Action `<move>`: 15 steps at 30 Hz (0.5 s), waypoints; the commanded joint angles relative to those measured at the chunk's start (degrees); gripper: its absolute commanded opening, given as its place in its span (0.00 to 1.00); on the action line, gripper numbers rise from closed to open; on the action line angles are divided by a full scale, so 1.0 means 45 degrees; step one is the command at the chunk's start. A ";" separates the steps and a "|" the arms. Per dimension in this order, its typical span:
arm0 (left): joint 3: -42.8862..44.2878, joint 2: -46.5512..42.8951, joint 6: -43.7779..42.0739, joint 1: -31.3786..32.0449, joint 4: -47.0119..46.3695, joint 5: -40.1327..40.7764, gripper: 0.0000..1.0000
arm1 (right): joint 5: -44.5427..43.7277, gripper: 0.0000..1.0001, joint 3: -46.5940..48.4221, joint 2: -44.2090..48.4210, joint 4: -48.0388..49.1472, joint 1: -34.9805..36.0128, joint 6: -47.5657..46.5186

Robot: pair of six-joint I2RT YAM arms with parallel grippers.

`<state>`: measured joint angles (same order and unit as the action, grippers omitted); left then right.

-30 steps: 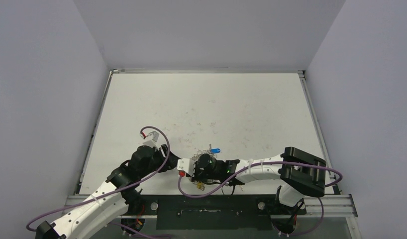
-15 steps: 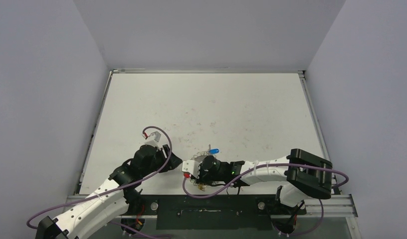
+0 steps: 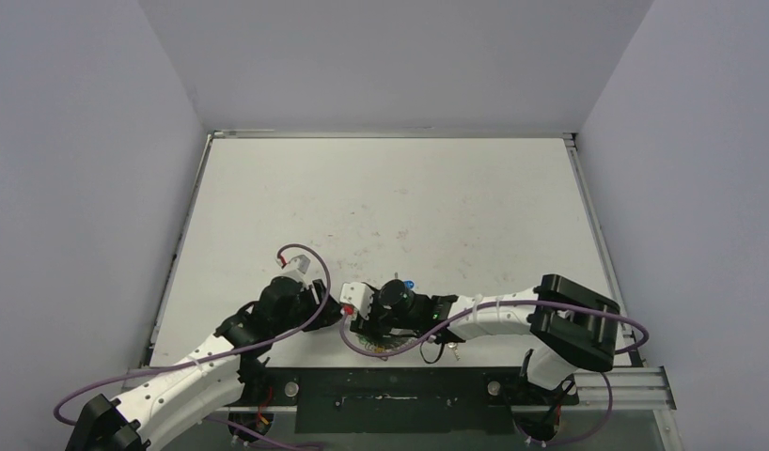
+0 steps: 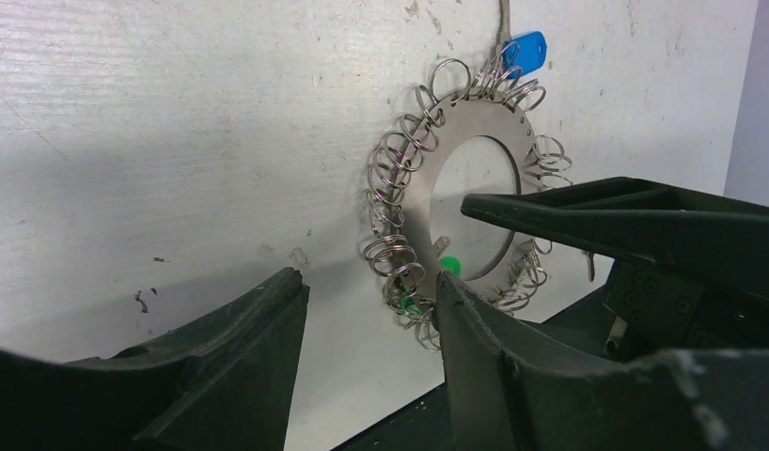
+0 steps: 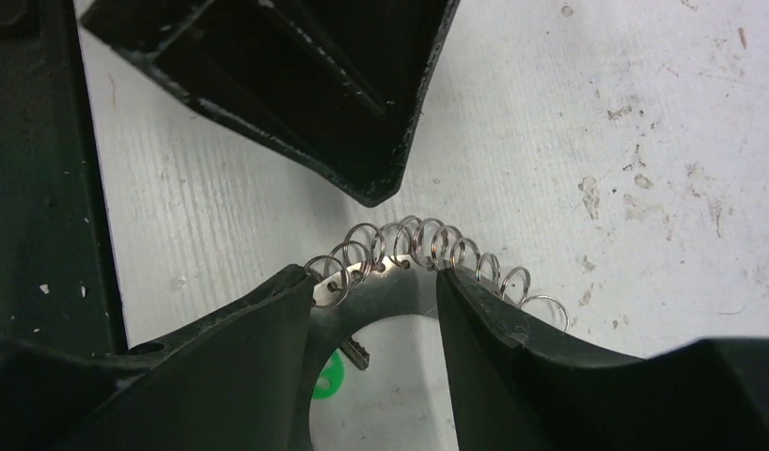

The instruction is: Put the keys on the keyring

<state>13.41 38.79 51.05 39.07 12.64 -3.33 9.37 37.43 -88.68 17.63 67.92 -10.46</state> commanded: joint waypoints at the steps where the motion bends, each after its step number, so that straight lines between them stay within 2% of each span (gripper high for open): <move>1: -0.0031 -0.0210 0.0122 0.0078 -0.0862 0.0028 0.51 | 0.0685 0.52 0.0708 -0.0750 0.0900 -0.0176 0.0722; 3: -0.0021 -0.0404 0.0121 0.0067 -0.0783 0.0152 0.50 | 0.0950 0.51 0.0795 -0.1005 0.0933 -0.0188 0.0830; 5: -0.0011 -0.0613 0.0106 0.0053 -0.0667 0.0287 0.50 | 0.1313 0.41 0.0865 -0.1187 0.0972 -0.0185 0.0940; 8: 0.0008 -0.0864 0.0084 0.0067 -0.0457 0.0431 0.50 | 0.1911 0.19 0.0893 -0.1160 0.1014 -0.0176 0.0983; 9: 0.0008 -0.0966 0.0082 0.0061 -0.0404 0.0477 0.50 | 0.2226 0.14 0.0814 -0.1067 0.1176 -0.0189 0.0924; 12: -0.0026 -0.1094 0.0064 0.0068 -0.0282 0.0539 0.50 | 0.3170 0.13 0.0209 -0.0637 0.2308 -0.0188 0.0873; 15: -0.0115 -0.1156 0.0044 0.0068 -0.0290 0.0572 0.50 | 0.3685 0.21 -0.0511 -0.0158 0.3509 -0.0260 0.0908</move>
<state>12.97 34.30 51.44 39.07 12.64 -1.87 19.81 37.93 -93.71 23.07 67.16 -6.72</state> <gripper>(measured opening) 0.500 0.170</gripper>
